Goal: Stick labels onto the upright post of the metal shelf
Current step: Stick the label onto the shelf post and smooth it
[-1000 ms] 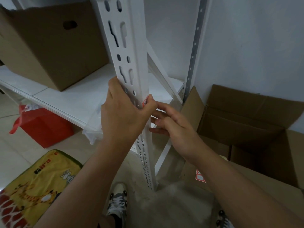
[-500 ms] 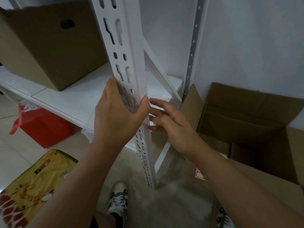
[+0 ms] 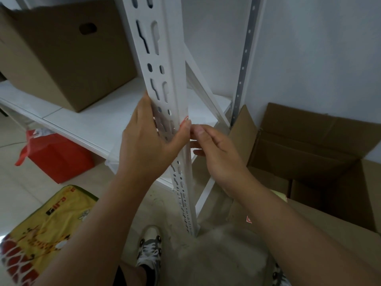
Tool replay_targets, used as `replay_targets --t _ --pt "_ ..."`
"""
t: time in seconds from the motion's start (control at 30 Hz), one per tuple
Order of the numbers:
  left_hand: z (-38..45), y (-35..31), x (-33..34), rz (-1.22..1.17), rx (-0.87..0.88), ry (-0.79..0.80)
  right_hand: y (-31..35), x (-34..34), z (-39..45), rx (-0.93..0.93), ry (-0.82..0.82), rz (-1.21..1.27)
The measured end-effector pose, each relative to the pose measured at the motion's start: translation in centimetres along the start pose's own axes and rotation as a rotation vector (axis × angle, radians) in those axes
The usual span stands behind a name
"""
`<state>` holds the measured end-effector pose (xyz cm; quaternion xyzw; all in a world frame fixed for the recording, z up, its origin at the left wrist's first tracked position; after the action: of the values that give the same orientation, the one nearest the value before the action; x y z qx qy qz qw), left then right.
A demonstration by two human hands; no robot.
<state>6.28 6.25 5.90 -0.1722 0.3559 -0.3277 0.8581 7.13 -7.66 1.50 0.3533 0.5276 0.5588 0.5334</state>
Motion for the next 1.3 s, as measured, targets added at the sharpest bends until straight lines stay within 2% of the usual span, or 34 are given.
replay_targets --t 0.27,0.63,1.1,1.2,1.3 --pt "-0.6 0.9 0.0 -0.094 0.026 0.037 0.2 0.3 1.5 -0.208 -0.178 -0.168" --pt "-0.6 0.9 0.1 -0.071 0.057 0.022 0.0 -0.1 2.4 -0.366 -0.228 -0.380" --pt "-1.0 0.6 0.5 -0.095 -0.009 -0.002 -0.3 -0.1 2.2 -0.239 -0.109 -0.248" --pt "-0.8 0.7 0.3 -0.155 -0.013 0.012 -0.1 0.0 2.1 -0.214 -0.060 -0.160" --pt "-0.7 0.6 0.3 -0.213 -0.002 0.019 0.5 -0.1 2.1 -0.194 -0.077 -0.130"
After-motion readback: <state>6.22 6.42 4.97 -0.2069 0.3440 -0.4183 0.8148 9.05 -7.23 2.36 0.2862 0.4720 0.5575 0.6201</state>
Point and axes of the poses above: each hand's wrist, its own z-axis towards the middle knuckle, its own x-axis out of the palm, y = z × x, the point moved 3 cm from there along z, towards the middle knuckle, and after that the axes turned 3 degrees about -z, right-handed, at the moved point
